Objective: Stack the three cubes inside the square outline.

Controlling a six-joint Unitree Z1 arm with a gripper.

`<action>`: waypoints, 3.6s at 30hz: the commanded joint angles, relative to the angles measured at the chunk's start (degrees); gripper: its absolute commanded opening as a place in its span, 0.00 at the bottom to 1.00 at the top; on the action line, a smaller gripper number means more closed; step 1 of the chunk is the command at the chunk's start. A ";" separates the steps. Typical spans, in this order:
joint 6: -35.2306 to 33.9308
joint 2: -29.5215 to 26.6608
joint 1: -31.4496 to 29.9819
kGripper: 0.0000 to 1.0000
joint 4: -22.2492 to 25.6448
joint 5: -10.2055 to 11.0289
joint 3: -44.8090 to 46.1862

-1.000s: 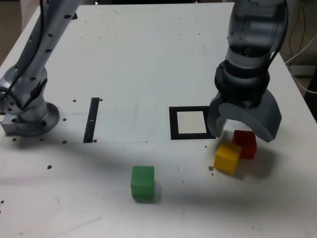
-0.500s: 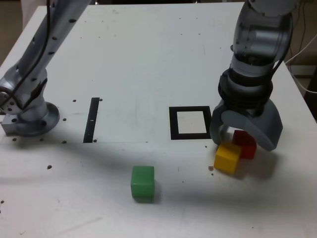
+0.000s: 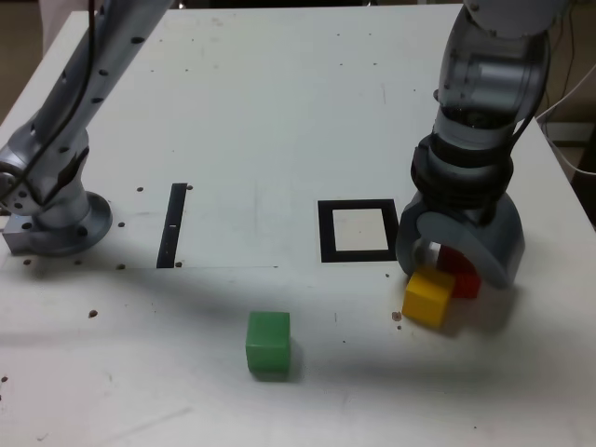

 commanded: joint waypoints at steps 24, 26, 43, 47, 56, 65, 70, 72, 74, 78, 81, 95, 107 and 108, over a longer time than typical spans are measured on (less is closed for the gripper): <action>-0.80 0.63 -0.09 0.56 1.58 0.56 -0.03; -0.81 0.46 -0.06 0.54 1.82 1.11 0.03; -3.08 -3.45 -0.06 0.18 3.83 5.62 -0.75; -3.47 -5.54 0.34 0.15 5.18 4.97 0.26; -6.07 -11.29 6.16 0.16 4.02 2.10 10.61; -6.75 -13.33 9.01 0.15 1.30 1.18 16.42; -8.51 -13.68 9.08 0.15 0.69 0.23 18.27; -9.43 -13.59 9.04 0.15 0.16 -0.29 19.07; -10.17 -13.39 8.92 0.15 -0.59 -0.99 19.69; -10.61 -12.86 8.74 0.16 -1.84 -1.82 20.15; -10.72 -12.35 8.73 0.16 -2.70 -1.97 20.34; -9.85 -10.44 9.77 0.57 -4.57 -2.09 21.46; -10.22 -13.07 9.37 0.99 -5.64 -1.38 23.29; -10.32 -13.70 9.20 0.99 -5.55 -1.23 23.38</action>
